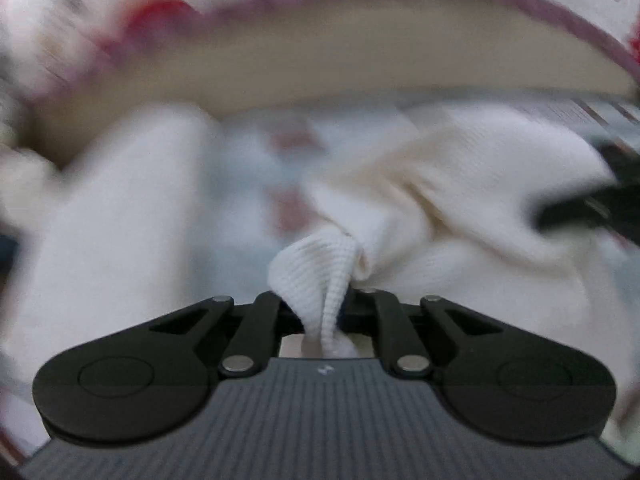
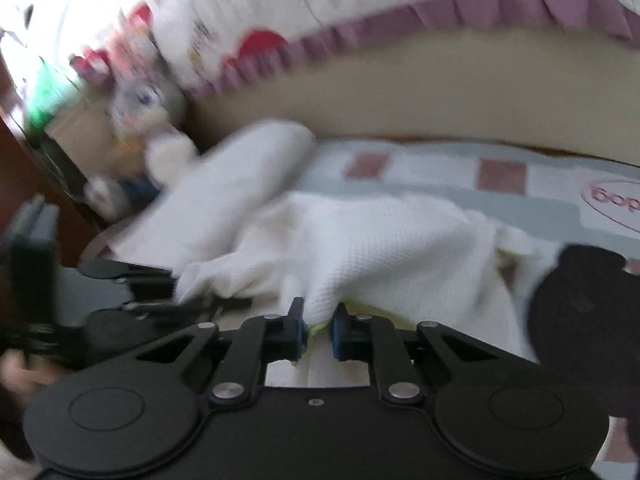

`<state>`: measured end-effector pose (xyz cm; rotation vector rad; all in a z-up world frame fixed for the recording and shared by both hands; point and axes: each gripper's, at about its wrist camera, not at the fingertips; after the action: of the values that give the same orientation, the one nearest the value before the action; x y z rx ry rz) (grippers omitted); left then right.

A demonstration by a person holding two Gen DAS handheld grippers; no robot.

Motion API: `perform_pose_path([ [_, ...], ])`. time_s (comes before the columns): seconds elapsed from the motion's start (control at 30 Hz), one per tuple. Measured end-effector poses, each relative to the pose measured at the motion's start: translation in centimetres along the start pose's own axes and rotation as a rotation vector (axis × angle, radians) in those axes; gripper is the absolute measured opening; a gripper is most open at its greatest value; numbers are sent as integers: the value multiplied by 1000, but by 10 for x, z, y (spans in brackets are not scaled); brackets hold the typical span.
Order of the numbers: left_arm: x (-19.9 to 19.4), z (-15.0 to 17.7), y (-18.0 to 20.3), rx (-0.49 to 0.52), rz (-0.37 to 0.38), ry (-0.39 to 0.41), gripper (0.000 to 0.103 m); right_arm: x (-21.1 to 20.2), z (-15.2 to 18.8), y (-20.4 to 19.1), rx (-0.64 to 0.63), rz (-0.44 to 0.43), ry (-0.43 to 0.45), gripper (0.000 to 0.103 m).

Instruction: Fold clothes

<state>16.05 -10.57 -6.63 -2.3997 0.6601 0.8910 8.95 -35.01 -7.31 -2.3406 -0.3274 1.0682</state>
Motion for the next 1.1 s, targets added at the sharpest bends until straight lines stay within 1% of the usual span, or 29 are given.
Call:
perform_pose_path([
  [0.07,-7,1,-28,-82,-63,33,8,-3,-3,-9,-23,-24,14,16],
  [0.13,-12,4,-54,-157,-129,57,7,-4,-4,-16,-77,-7,54,20],
  [0.17,-13,7,-64,-182,-167,55,8,-5,-3,-18,-102,7,78,20],
  [0.2,-14,10,-75,-209,-203,53,7,-8,0,-15,-123,32,108,29],
  [0.23,-16,13,-85,-241,-233,51,7,-9,2,-11,-144,62,138,45],
  [0.27,-17,17,-97,-288,-255,51,7,-9,3,-5,-166,103,159,53],
  [0.3,-18,23,-109,-355,-262,45,7,-6,3,3,-181,149,159,65],
  [0.37,-14,35,-128,-470,-227,21,7,7,1,27,-151,198,93,66],
  [0.4,-8,39,-134,-499,-203,6,7,16,-1,40,-107,219,51,66],
  [0.47,4,46,-141,-525,-172,-23,7,27,-4,62,-9,213,14,66],
  [0.53,10,47,-143,-531,-166,-35,7,36,-8,78,105,171,-5,66],
  [0.6,10,47,-142,-527,-166,-34,7,44,-11,87,203,118,-35,66],
  [0.7,5,50,-139,-527,-157,-36,7,52,-13,92,304,27,-30,66],
  [0.77,9,50,-140,-541,-126,-43,8,59,-8,97,392,-35,-15,66],
  [0.83,14,52,-141,-561,-83,-51,8,72,-1,98,450,-64,-21,66],
  [0.87,16,54,-143,-584,-45,-55,8,80,5,93,456,-67,-34,63],
  [0.9,18,57,-144,-618,-5,-59,8,85,10,85,444,-74,-45,31],
  [0.93,20,60,-146,-651,36,-62,8,83,13,73,411,-89,-33,19],
  [0.97,20,61,-146,-658,57,-57,9,77,16,58,368,-95,-7,19],
  [1.03,14,57,-143,-612,55,-31,8,61,17,31,292,-91,39,16],
  [1.1,1,46,-135,-534,60,30,7,41,10,20,268,-66,79,13],
])
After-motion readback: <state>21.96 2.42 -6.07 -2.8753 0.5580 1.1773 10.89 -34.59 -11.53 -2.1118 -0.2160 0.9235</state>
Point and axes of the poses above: each gripper's, at about its wrist camera, not at the fingertips, and x roughly the way its jaws point, y to its right, z to its underside, and after that the axes turned 12 degrees about x, right-handed
